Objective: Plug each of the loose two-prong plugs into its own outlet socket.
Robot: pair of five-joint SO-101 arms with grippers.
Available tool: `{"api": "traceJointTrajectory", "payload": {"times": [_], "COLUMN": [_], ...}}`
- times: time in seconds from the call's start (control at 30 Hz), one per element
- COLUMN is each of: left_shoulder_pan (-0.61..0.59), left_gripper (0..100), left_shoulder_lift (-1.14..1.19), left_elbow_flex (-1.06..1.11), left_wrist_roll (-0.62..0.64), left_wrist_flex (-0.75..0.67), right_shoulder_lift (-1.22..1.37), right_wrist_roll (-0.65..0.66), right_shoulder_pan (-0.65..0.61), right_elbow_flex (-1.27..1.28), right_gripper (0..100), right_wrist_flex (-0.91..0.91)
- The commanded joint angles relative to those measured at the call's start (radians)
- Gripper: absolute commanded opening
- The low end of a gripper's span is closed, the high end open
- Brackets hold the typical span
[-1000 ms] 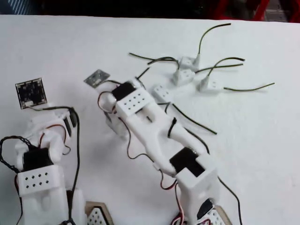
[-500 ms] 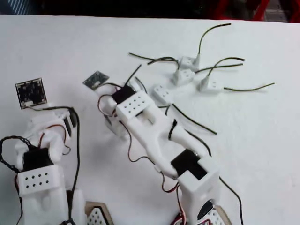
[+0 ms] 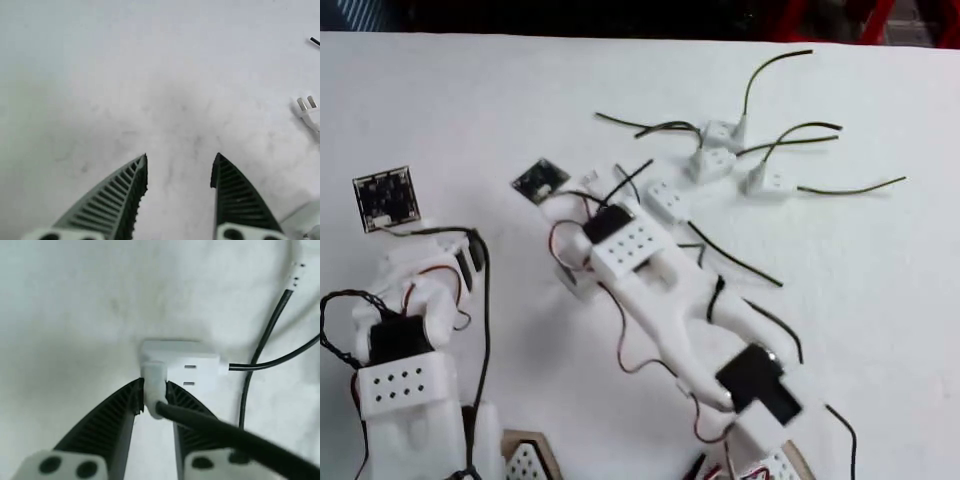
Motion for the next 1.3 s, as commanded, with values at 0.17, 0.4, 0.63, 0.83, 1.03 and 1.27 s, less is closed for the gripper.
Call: {"api": "traceJointTrajectory", "payload": {"times": [0.17, 0.4, 0.63, 0.83, 1.03, 1.27], "left_shoulder_pan": [-0.012, -0.012, -0.012, -0.012, -0.012, -0.012], "left_gripper": [21, 21, 21, 21, 21, 21], "left_shoulder_lift": [-0.022, -0.022, -0.022, -0.022, -0.022, -0.021], "left_elbow_flex": [-0.005, -0.005, -0.003, -0.003, -0.003, -0.003], "left_wrist_roll": [0.006, 0.006, 0.006, 0.006, 0.006, 0.006], "left_wrist_flex": [-0.023, -0.023, -0.023, -0.023, -0.023, -0.023], "right_shoulder_lift": [-0.039, -0.038, 0.038, 0.062, -0.120, -0.360], "right_wrist_roll": [0.002, 0.002, 0.003, 0.002, 0.002, 0.002], "right_shoulder_pan": [0.016, 0.015, -0.019, -0.018, -0.016, 0.042], "right_elbow_flex": [0.158, 0.164, 0.137, 0.038, -0.080, -0.155], "right_gripper": [1.6, 1.6, 1.6, 1.6, 1.6, 1.6], "right_wrist_flex": [-0.217, -0.194, -0.189, -0.090, 0.070, 0.156]}}
